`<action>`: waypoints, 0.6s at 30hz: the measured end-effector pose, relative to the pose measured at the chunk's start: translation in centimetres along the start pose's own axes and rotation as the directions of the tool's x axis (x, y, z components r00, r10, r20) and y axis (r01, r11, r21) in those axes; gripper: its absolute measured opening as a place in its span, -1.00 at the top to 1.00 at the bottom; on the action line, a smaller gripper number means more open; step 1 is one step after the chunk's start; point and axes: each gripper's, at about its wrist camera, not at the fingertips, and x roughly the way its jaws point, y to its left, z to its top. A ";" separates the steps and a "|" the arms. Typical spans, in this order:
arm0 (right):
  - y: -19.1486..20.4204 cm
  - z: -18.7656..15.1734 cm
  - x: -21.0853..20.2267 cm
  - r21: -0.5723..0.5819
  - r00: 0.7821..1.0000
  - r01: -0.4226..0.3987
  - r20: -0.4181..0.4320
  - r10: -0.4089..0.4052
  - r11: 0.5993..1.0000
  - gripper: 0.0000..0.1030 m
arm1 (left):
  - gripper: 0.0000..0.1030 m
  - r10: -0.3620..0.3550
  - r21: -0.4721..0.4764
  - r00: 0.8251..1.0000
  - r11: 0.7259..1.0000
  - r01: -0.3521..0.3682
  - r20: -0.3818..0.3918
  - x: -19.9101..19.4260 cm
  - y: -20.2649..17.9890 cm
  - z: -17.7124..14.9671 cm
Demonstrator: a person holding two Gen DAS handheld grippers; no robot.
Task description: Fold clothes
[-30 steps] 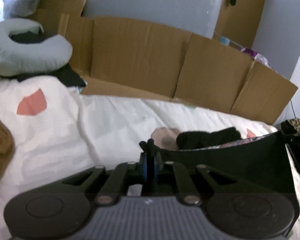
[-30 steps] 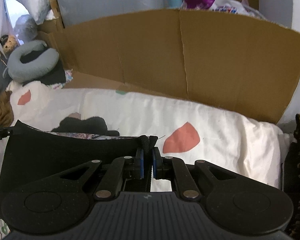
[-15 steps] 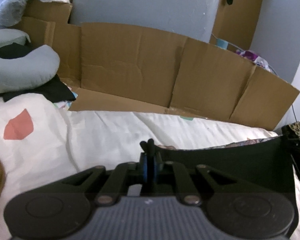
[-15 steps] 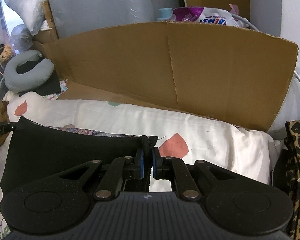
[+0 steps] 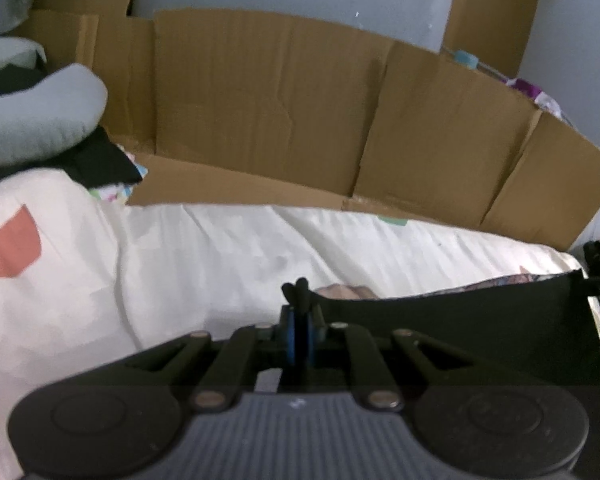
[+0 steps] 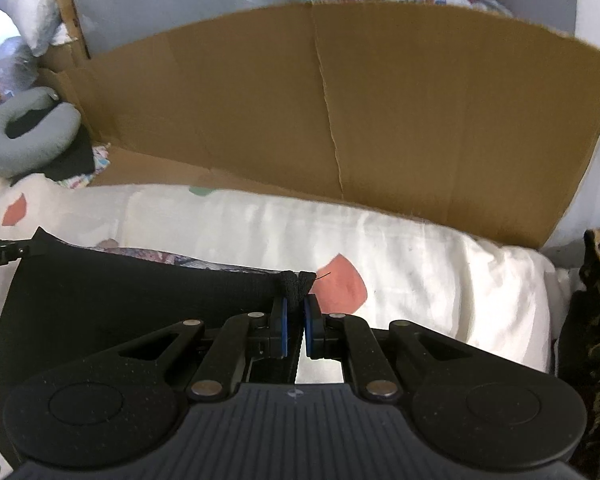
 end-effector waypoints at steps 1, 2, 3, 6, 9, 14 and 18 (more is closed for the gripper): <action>0.0 -0.1 0.4 0.002 1.000 0.003 -0.009 -0.003 1.000 0.88 | 0.88 0.001 0.001 1.000 1.000 -0.001 -0.008 0.4 0.1 -0.1; 0.0 -0.1 0.8 0.001 1.000 0.006 -0.017 -0.006 1.000 0.88 | 0.88 0.000 0.002 1.000 1.000 0.000 -0.017 0.7 0.1 -0.2; -0.1 -0.2 1.2 0.002 1.000 0.007 -0.025 -0.007 1.000 0.88 | 0.88 0.000 0.004 1.000 1.000 0.000 -0.025 1.1 0.2 -0.3; -0.1 -0.3 2.5 0.003 0.999 0.009 -0.051 -0.009 1.000 0.88 | 0.88 -0.001 0.013 0.999 1.000 0.002 -0.046 2.0 0.3 -0.5; -0.1 -0.4 3.7 0.003 0.997 0.006 -0.077 -0.006 1.000 0.88 | 0.87 0.000 0.023 0.998 1.000 0.001 -0.068 2.9 0.4 -0.8; -0.1 -0.8 5.6 0.011 0.992 -0.003 -0.127 0.005 1.000 0.86 | 0.77 0.003 0.020 0.996 1.000 -0.001 -0.092 3.9 0.4 -1.3; -1.0 -1.1 6.0 0.081 0.990 -0.008 -0.138 0.019 0.997 0.54 | 0.27 0.059 -0.008 0.995 0.998 -0.060 -0.081 3.1 0.9 -1.0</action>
